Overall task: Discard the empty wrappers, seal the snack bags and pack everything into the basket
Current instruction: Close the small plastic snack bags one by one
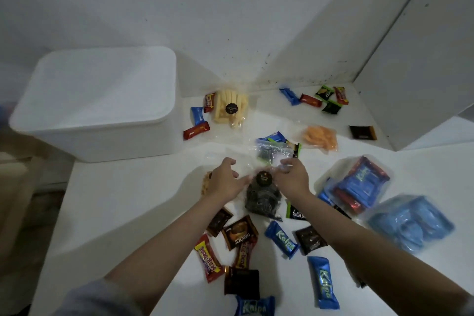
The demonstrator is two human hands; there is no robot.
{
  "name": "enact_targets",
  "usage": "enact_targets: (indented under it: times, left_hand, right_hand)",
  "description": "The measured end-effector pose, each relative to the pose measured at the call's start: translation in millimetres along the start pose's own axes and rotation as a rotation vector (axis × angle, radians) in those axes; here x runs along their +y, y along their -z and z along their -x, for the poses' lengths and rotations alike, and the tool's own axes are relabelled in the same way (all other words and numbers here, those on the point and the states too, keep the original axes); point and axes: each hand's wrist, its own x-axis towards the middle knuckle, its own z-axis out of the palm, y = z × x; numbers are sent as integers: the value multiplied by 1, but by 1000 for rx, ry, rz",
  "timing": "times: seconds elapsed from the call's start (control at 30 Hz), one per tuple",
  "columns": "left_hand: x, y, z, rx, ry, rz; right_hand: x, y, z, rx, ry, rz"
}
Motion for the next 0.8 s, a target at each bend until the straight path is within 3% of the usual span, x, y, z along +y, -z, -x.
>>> enact_targets:
  times: [0.1,0.17,0.23,0.3,0.43,0.53,0.8]
  left_hand:
    - [-3,7,-16,188,-67,39]
    - [-1,15,-31,351,-121,22]
    - [0,23,-54,447,-90,-4]
    - [-1,28,-80,440,26,-4]
    - [-5,30,-115,298,258,110]
    - [-2,28,-125,314,294,186]
    - [-8,30,-146,301,502,621]
  right_hand:
    - [-8,2,-19,181,77,174]
    - [-21,-1,-29,212,259,237]
    - [-33,-11,-42,118,445,257]
    - [-44,-27,-55,-24,509,274]
    - [-69,-55,-78,-197,280,307]
    - [-80,-68,-93,-252,140,278]
    - [-79,-74,-105,-221,33,62]
